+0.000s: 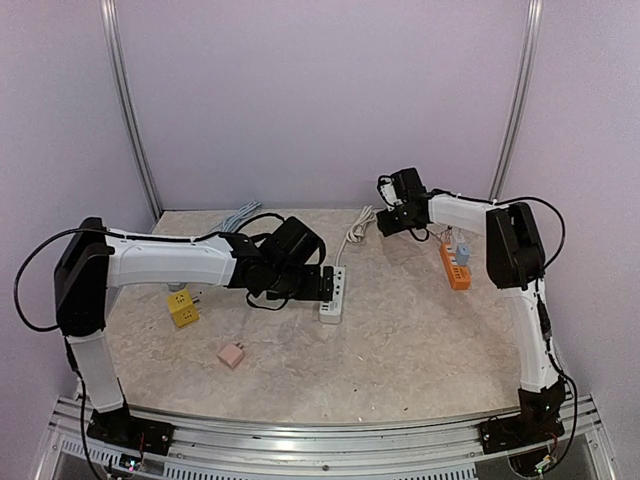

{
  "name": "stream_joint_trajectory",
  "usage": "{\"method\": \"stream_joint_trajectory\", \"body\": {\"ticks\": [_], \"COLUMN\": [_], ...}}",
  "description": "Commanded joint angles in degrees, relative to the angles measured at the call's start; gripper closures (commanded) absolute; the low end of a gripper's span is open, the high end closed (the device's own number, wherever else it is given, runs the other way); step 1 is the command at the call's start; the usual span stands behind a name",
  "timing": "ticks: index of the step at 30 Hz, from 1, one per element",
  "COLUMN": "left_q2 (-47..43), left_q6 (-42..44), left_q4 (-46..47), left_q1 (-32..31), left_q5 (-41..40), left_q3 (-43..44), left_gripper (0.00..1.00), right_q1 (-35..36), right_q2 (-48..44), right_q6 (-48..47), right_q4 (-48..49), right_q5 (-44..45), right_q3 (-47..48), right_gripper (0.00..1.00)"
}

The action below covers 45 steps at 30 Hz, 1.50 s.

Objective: Insert the plug
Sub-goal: Adjust the socket at the center of the board.

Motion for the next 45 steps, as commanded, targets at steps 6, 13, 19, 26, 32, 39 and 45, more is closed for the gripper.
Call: {"method": "stream_joint_trajectory", "body": {"ticks": [6,13,19,26,32,39,45], "left_q2": [14.7,22.9,27.1,31.7,36.1,40.3,48.0], "left_q6": [4.8,6.9,8.0,7.6,6.6,3.3,3.2], "left_q4": [-4.1,-6.5,-7.4,-10.1,-12.8,-13.9,-16.8], "left_q1": [3.3,5.4,5.2,4.8,5.4,7.5,8.0], "left_q5": [2.7,6.0,7.7,7.8,6.5,6.7,7.2], "left_q3": [15.6,23.8,28.9,35.8,41.4,48.7,62.4], "left_gripper": [0.01,0.01,0.05,0.12,0.32,0.54,0.54], "right_q1": [0.2,2.0,5.2,5.9,6.3,7.0,7.9], "right_q2": [-39.2,-55.5,-63.1,-68.7,-71.8,-74.1,-74.0], "right_q6": [5.6,9.5,10.3,10.7,10.9,11.3,11.4], "right_q4": [4.9,4.9,2.9,0.7,-1.2,-0.8,-0.6], "right_q5": [-3.4,-4.7,-4.3,-3.6,-3.5,-2.4,-2.5], "right_q3": [-31.4,-45.1,-49.6,-53.2,-53.8,-54.8,-55.0], "right_gripper": [1.0,1.0,1.0,1.0,1.0,1.0,1.0]}}
